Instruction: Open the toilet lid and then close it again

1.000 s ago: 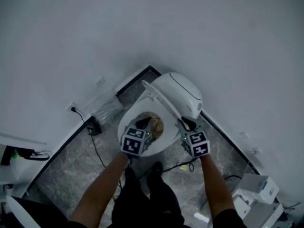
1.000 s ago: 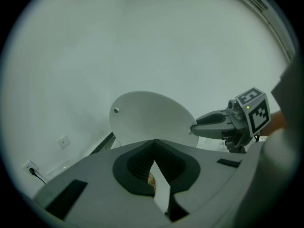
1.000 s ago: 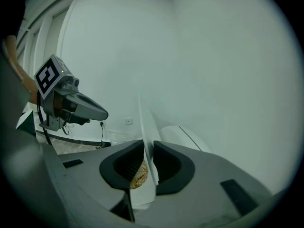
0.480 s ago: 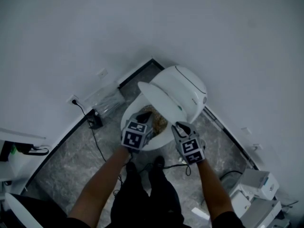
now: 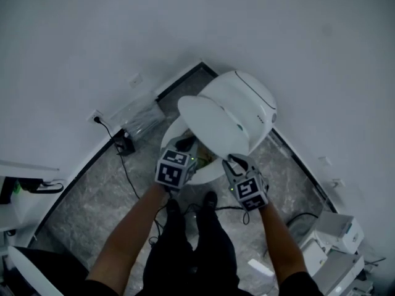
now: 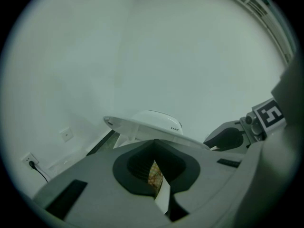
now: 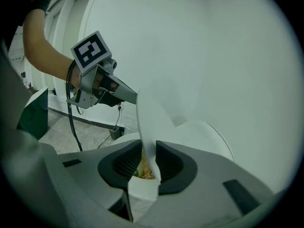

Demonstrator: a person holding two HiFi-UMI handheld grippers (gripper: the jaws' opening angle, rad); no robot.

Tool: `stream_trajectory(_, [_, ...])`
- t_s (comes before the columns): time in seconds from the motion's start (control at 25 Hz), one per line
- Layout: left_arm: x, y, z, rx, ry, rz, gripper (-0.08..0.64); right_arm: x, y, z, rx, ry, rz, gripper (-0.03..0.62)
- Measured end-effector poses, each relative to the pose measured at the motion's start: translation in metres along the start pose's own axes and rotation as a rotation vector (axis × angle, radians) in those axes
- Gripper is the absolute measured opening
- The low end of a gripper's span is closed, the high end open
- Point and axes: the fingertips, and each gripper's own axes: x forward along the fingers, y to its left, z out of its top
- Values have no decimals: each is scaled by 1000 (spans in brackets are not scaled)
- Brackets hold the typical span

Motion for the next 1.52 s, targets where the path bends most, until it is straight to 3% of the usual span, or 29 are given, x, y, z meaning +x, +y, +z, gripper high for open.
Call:
stream_trajectory(0.12, [-3, 5, -8, -4, 7, -1, 8, 2, 8, -3, -3, 24, 32, 102])
stream_trajectory(0.44, [-4, 14, -21, 14, 24, -10, 8, 4, 23, -6, 60, 74, 241, 128])
stream_trajectory(0.6, [-6, 17, -31, 6, 36, -14, 8, 0, 25, -3, 160, 47, 310, 135])
stream_trajectory(0.84, [-8, 23, -36, 5, 40, -16, 8, 3, 39, 44, 265, -68, 436, 133])
stream_trajectory(0.92, [-8, 24, -36, 10, 38, -16, 8, 9, 36, 57, 315, -110, 441, 123])
stream_trajectory(1.0, [-9, 25, -37, 13, 37, -13, 8, 20, 27, 68, 362, -143, 402, 31])
stream_trajectory(1.08, [-10, 26, -39, 9, 36, -13, 8, 32, 25, 72, 386, -144, 384, 17])
stream_trajectory(1.52, [-16, 32, -73, -19, 51, -6, 8, 58, 56, 53, 364, -53, 421, 15])
